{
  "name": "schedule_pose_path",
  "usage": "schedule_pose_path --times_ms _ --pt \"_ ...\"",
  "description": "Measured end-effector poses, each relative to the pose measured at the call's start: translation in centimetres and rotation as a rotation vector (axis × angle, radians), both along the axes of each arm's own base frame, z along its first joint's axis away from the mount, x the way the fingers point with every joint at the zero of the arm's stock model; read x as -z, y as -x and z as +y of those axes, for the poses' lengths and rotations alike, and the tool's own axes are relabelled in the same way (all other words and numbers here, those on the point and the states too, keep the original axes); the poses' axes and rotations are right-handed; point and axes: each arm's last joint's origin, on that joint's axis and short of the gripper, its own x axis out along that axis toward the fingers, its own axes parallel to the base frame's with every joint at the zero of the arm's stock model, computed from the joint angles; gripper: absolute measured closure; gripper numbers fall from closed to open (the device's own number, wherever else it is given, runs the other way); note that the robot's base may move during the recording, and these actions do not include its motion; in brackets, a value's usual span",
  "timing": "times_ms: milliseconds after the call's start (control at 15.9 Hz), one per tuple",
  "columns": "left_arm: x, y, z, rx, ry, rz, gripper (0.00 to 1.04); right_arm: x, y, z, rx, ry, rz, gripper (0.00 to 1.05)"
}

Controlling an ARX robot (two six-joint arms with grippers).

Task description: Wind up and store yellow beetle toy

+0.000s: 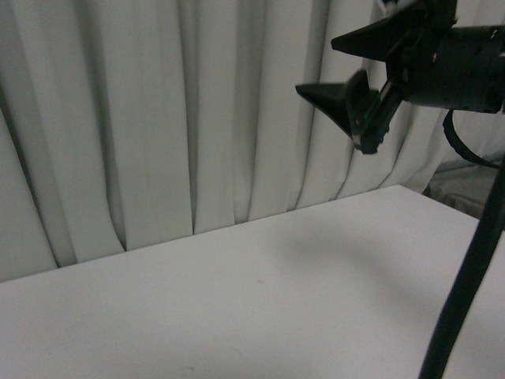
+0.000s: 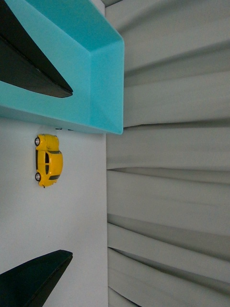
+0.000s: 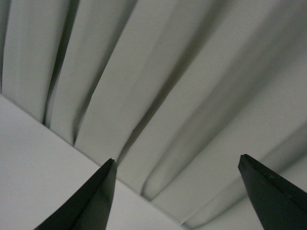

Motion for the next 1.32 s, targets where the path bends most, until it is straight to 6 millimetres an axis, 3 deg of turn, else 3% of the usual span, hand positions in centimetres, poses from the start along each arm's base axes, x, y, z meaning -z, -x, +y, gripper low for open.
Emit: schedule_pose_path --times_ms 63,126,188,1319 --pt "0.0 0.0 0.0 -0.001 0.0 0.0 0.07 1.1 5.2 2.9 0.291 -0.359 0.166 0.5" --pt "0.0 0.0 0.0 0.0 0.0 0.0 0.07 -0.3 10.3 4.6 0.353 -0.517 0.071 0.84" --pt "0.0 0.0 0.0 0.0 0.0 0.0 0.07 3.5 12.2 4.5 0.383 -0.535 0.13 1.03" --pt "0.0 0.0 0.0 0.0 0.0 0.0 0.07 7.0 16.3 4.5 0.377 -0.542 0.109 1.03"
